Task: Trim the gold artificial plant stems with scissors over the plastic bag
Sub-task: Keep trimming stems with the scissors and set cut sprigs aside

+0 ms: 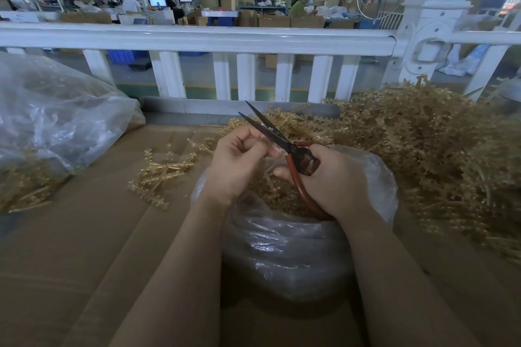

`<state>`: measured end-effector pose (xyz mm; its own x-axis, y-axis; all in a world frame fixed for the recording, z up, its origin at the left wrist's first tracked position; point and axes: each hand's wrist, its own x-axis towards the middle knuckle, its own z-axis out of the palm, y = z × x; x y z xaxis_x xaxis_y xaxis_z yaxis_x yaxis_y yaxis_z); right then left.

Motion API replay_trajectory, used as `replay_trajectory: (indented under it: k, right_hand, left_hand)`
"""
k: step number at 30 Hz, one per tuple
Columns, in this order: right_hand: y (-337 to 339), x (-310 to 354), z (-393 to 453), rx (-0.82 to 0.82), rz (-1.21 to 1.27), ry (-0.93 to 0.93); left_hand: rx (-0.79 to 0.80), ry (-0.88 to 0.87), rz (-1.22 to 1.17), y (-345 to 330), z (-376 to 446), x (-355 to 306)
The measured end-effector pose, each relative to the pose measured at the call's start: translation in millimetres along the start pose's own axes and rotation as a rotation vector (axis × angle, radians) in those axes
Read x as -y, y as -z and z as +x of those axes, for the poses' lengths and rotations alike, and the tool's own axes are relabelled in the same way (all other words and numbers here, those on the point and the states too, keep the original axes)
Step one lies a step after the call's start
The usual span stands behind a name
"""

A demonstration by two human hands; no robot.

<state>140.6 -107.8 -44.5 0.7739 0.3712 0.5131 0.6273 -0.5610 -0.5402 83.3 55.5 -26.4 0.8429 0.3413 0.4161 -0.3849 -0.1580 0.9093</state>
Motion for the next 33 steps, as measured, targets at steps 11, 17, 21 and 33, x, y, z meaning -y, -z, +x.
replay_trajectory:
  k: [11, 17, 21, 33]
  right_hand:
    - [2, 2, -1, -0.019, -0.018, 0.006]
    - [1, 1, -1, -0.028, -0.018, 0.001]
    - [2, 3, 0, -0.024, -0.024, -0.013]
    - [1, 1, 5, 0.069, 0.283, -0.148]
  left_hand:
    - [-0.007, 0.004, 0.065, -3, -1, -4]
    - [-0.020, 0.002, 0.050, -3, 0, -2]
    - [-0.032, 0.007, 0.035, -3, 0, 1]
    - [0.052, 0.003, 0.064, 1, 2, 7]
